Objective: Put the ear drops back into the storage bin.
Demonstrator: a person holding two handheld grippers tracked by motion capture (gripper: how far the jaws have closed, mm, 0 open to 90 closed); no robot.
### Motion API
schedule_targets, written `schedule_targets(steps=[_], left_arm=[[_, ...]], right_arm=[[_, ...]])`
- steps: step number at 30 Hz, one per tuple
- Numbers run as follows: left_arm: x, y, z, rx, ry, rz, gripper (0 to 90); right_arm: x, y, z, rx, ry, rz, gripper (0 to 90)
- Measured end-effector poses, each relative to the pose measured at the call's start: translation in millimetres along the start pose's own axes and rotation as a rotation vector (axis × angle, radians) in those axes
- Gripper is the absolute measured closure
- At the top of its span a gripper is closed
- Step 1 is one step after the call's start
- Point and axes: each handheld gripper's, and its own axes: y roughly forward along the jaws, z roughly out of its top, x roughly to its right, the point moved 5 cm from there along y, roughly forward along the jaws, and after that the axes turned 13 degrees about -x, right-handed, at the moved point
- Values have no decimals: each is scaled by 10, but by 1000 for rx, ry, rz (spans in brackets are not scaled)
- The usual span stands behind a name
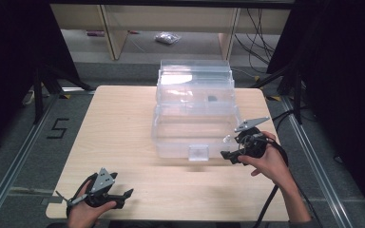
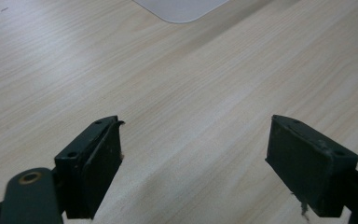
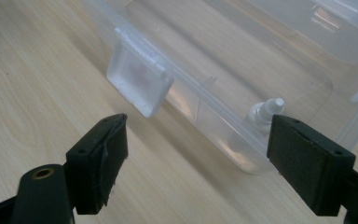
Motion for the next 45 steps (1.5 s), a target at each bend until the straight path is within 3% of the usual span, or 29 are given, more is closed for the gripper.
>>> schedule_targets(steps=[3,4,5,6,7,8,10,11,12,13,15,16,17,18,19,22,23,24,26,31,32,33,34,35,36,38,39,44,45], left_arm=[[0,-1,1,1,0,0,172],[0,0,0,0,0,0,172],[0,0,0,0,0,0,172],[0,0,0,0,0,1,172],[-1,-1,1,1,2,1,172],[0,-1,0,0,1,0,172],[-1,-1,0,1,1,1,172],[-2,-3,1,1,3,0,172],[-2,-2,1,1,2,1,172],[-2,-2,1,1,2,2,172],[-1,1,1,4,2,1,172],[-1,-3,0,-2,4,-1,172],[-1,-8,-3,-9,4,0,172],[0,0,1,1,1,2,172],[-1,-2,0,-1,3,0,172],[-1,-8,-3,-8,5,-1,172],[-1,-8,-2,-7,5,-1,172],[-1,-8,-2,-7,5,-1,172],[-3,-8,-2,-7,8,0,172],[-3,-7,-4,-8,9,1,172],[-4,-7,-3,-7,9,1,172],[-4,-7,-4,-6,8,1,172],[-2,-8,-2,-8,6,1,172],[-1,-8,-3,-9,6,0,172],[-1,-8,-2,-8,6,1,172],[-1,-8,-2,-8,7,1,172],[-2,-8,-2,-8,7,1,172],[-2,-9,-3,-8,7,1,172],[-2,-9,-3,-8,6,2,172]], right_arm=[[-26,-18,-35,3,30,6,210],[-11,-16,-36,16,10,-1,210],[-35,-26,-48,13,32,9,210],[-23,-20,-52,25,11,-2,210],[-42,-18,-54,38,29,1,210],[-32,-25,-68,31,4,0,210],[-47,-10,-75,55,-1,-1,210],[-56,-27,-94,34,1,7,210],[-75,-30,-106,33,20,11,210],[-67,-15,-109,51,-5,1,210],[-92,-27,-128,41,7,18,210],[-89,-21,-136,51,2,2,210],[-113,-25,-147,44,19,20,209],[-113,-1,-139,73,11,13,208],[-110,-15,-160,50,-3,14,209],[-106,10,-172,69,-35,13,206],[-112,14,-178,80,-24,0,206],[-138,-2,-204,56,2,12,205],[-127,30,-199,96,-29,6,204],[-142,26,-247,87,-32,16,199],[-153,27,-251,103,-13,6,199],[-171,11,-274,75,5,19,199],[-168,28,-265,109,2,6,199],[-175,6,-292,75,19,15,199],[-193,5,-297,82,25,23,198],[-192,25,-305,102,9,11,197],[-194,14,-320,86,3,16,197],[-228,29,-350,113,9,13,196],[-241,13,-366,93,21,24,195]])
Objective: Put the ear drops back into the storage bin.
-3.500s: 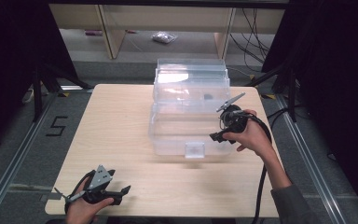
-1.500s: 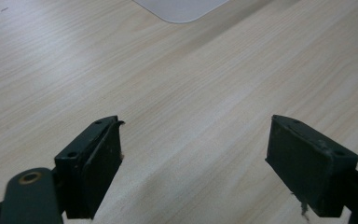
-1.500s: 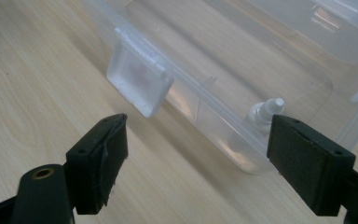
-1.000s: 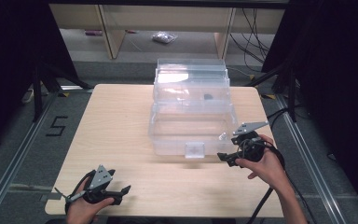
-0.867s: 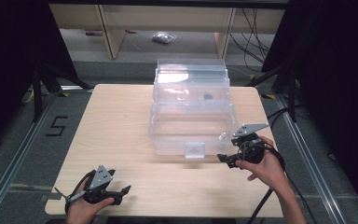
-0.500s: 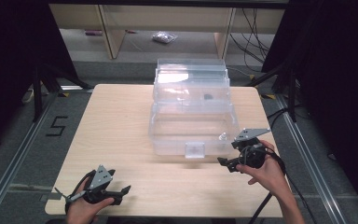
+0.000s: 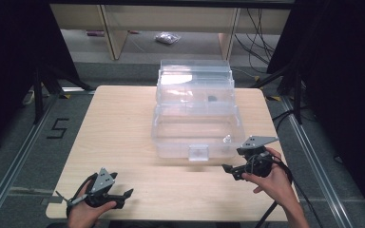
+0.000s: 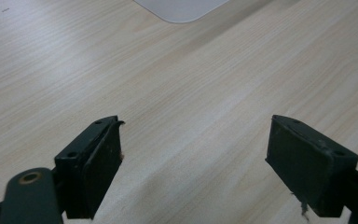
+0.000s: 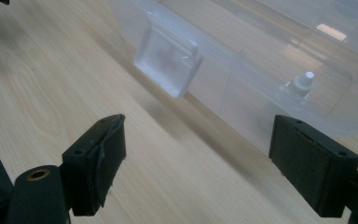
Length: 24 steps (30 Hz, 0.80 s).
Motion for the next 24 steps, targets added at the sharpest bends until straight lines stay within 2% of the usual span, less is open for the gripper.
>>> schedule_targets(steps=[1,2,3,4,5,6,7,8,9,10,13,14,15,16,17,18,19,20,21,23,24], left_arm=[[-5,0,2,0,8,0,172],[0,0,0,0,0,-1,172],[0,0,0,-1,1,0,172],[0,0,0,0,1,0,172],[1,0,0,0,0,-1,172],[0,0,-1,-1,1,0,172],[0,0,-1,0,1,0,172],[0,-1,0,0,0,0,172],[0,0,1,1,1,0,172],[0,0,0,0,1,0,172],[0,0,1,1,1,0,172],[1,0,1,1,0,-1,171],[0,0,0,1,-1,-1,172],[-1,0,0,0,0,-1,172],[-1,0,0,1,0,-1,172],[1,0,0,0,0,-1,172],[-6,0,2,0,11,1,172],[-3,1,-1,0,6,0,172],[1,0,0,-1,-1,-1,172],[1,7,2,6,-4,0,172],[0,4,1,2,-1,-2,172]], right_arm=[[15,7,-5,9,-15,-10,194],[-15,19,-8,24,13,-5,193],[-11,11,-22,11,-1,0,194],[3,21,-26,22,-15,-6,193],[-9,27,-32,26,8,-2,193],[0,25,-42,22,-16,-7,193],[-3,43,-49,30,-2,-5,192],[0,43,-66,14,-2,-3,192],[-20,50,-81,9,19,2,192],[2,67,-85,24,-9,-7,192],[-1,100,-108,41,1,-8,192],[-7,92,-118,24,4,7,192],[-12,120,-120,50,21,-7,192],[-7,104,-132,30,15,0,192],[2,113,-133,39,5,-3,192],[-15,113,-147,25,26,5,192],[-5,119,-147,38,16,-3,192],[3,128,-147,49,5,-7,192],[-13,123,-163,34,21,4,192],[-5,142,-171,55,4,-10,192],[-16,144,-184,47,12,0,192]])
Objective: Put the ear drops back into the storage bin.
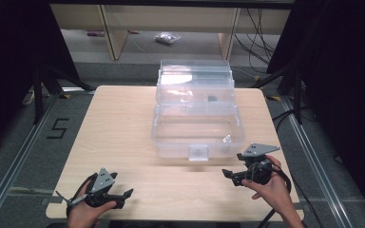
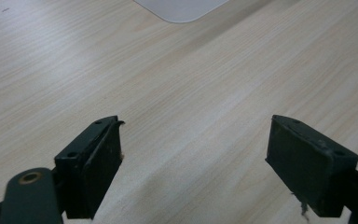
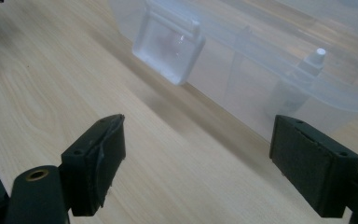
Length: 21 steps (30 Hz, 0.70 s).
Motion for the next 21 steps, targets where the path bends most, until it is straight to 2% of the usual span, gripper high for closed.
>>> schedule_targets(steps=[1,2,7,9,11,12,14,15,18,19,21], left_arm=[[-2,-2,-3,-2,3,1,172],[0,-3,-1,-3,1,1,172],[-2,9,2,11,0,3,172],[-2,-1,-2,-2,4,2,172],[-2,-2,-2,-2,4,2,172],[-1,-2,-1,-3,1,1,172],[-3,7,3,11,1,2,172],[-1,-4,-1,-2,1,2,172],[-1,-3,-1,-1,1,1,172],[0,-4,-1,-1,1,1,172],[0,-5,0,-1,2,2,172]], right_arm=[[4,16,-5,14,-12,-3,192],[-4,11,-19,2,-1,2,192],[6,41,-71,19,1,1,192],[-19,54,-101,13,33,15,192],[-7,73,-119,22,23,7,192],[-22,79,-135,16,42,16,192],[-7,102,-150,20,15,19,192],[-8,108,-163,22,18,14,192],[-29,128,-198,28,44,17,192],[-10,134,-205,31,21,13,192],[-26,152,-232,29,42,21,191]])
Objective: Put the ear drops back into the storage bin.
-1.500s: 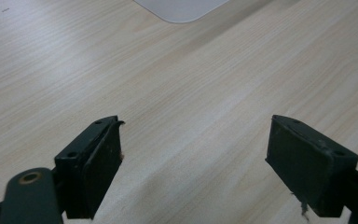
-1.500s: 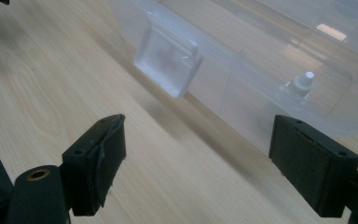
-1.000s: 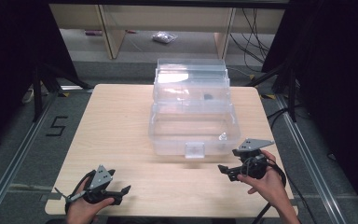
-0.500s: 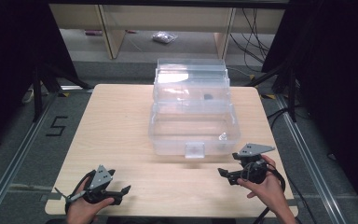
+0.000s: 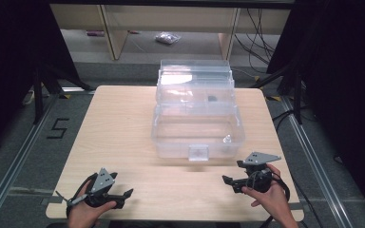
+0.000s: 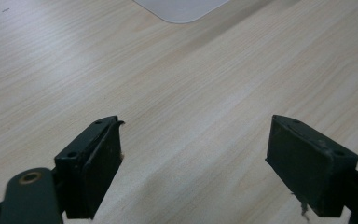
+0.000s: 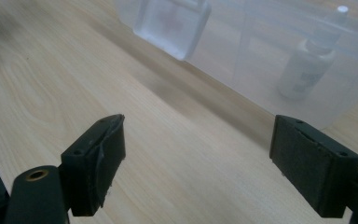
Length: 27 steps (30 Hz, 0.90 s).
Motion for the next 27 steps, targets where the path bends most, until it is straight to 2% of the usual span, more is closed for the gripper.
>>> schedule_targets(steps=[1,2,4,5,6,7,8,14,16,17,18,20,22,23,26,27], left_arm=[[0,0,0,0,0,0,172],[0,1,0,-1,0,0,172],[0,0,0,-2,3,1,172],[0,-1,0,-2,4,1,172],[0,-1,1,-1,4,1,172],[-1,-1,0,-2,5,1,172],[-1,-2,-1,-2,5,1,172],[1,-4,0,-3,9,1,172],[1,-3,0,-3,10,1,172],[1,-3,0,-3,11,1,172],[-6,-3,1,-4,19,5,172],[-7,-3,3,-2,19,7,172],[-6,-3,3,-2,18,7,172],[-8,-3,3,-2,21,7,172],[6,-3,0,-3,10,-1,172],[5,-3,0,-2,11,0,172]], right_arm=[[24,7,-6,7,-25,-13,191],[0,16,-25,-1,1,3,190],[-6,25,-51,-13,9,11,188],[22,36,-50,1,-24,-6,186],[-13,35,-74,-20,17,14,186],[12,47,-72,-9,-17,6,185],[-11,41,-90,-21,17,9,185],[15,71,-136,-19,-1,0,182],[-7,79,-158,-25,19,9,182],[9,84,-163,-26,0,3,181],[-11,85,-178,-37,26,12,181],[14,103,-189,-32,-6,5,179],[-10,108,-213,-39,28,7,177],[7,110,-221,-47,12,6,176],[-5,128,-251,-47,22,2,173],[-9,121,-261,-62,30,5,171]])
